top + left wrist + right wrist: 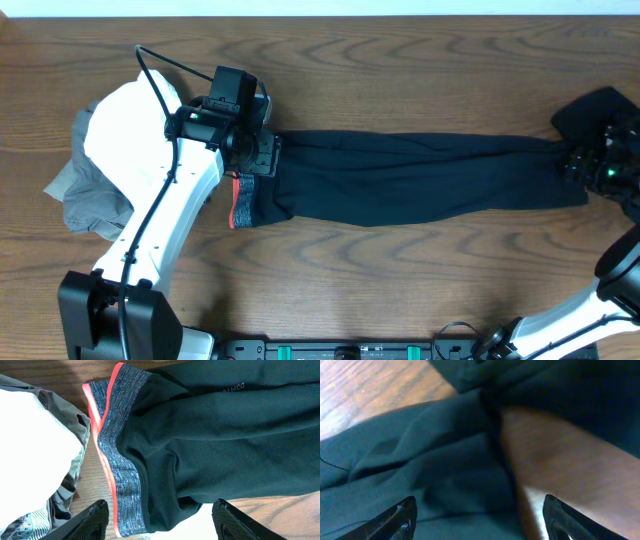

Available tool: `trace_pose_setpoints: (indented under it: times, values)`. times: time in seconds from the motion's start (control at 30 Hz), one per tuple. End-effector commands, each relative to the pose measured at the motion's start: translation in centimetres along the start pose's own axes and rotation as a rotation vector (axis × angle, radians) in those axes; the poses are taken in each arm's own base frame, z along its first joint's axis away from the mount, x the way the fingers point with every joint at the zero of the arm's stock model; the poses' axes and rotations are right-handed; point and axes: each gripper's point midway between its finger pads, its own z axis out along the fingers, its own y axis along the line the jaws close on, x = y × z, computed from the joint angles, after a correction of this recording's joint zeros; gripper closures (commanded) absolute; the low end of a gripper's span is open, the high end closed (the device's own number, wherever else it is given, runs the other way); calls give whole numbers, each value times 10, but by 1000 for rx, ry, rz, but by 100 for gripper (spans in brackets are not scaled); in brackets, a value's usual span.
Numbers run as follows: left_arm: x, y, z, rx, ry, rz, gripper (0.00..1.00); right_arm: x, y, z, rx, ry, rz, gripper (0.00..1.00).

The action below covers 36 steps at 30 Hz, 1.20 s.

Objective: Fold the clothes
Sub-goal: 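Fold the cuffs leftward toward the waistband with the right gripper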

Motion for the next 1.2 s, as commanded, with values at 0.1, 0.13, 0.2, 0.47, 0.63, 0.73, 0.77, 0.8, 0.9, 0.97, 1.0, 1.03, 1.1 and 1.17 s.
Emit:
trace_pose_setpoints:
  times: [0.1,0.13,0.2,0.47,0.63,0.73,0.77,0.8,0.9,0.97,1.0,1.03,1.1,1.17]
  values:
    - [2,1,2,1,10,-6,32,13,8,26,34,80,-65,27]
    - [3,1,2,1,12,-6,32,15,7,29,47,93,-68,27]
    - [4,1,2,1,17,-7,32,17,4,30,66,103,-68,33]
    - [5,1,2,0,20,-7,32,18,24,29,-29,101,0,86]
    - [5,1,2,0,19,-7,32,-1,32,6,-35,29,94,99]
    - [4,1,1,0,17,-6,32,-21,37,-23,-11,-54,69,99]
    - [4,1,1,0,16,-6,32,-28,36,-35,17,-85,75,99]
    - [4,0,0,1,13,-6,32,-33,34,-47,48,-113,79,99]
    - [3,0,-4,2,0,-5,31,-52,32,-87,134,-214,70,99]
    - [2,0,-8,2,-11,0,32,-59,38,-106,140,-263,55,99]
    - [1,0,-10,3,-18,7,32,-61,43,-113,136,-283,56,99]
    - [0,0,-13,2,-27,7,32,-62,46,-118,132,-295,59,99]
    - [-4,-1,-21,2,-53,8,31,-63,60,-125,101,-307,48,99]
    - [-9,-2,-34,5,-87,10,32,-61,77,-127,54,-302,26,99]
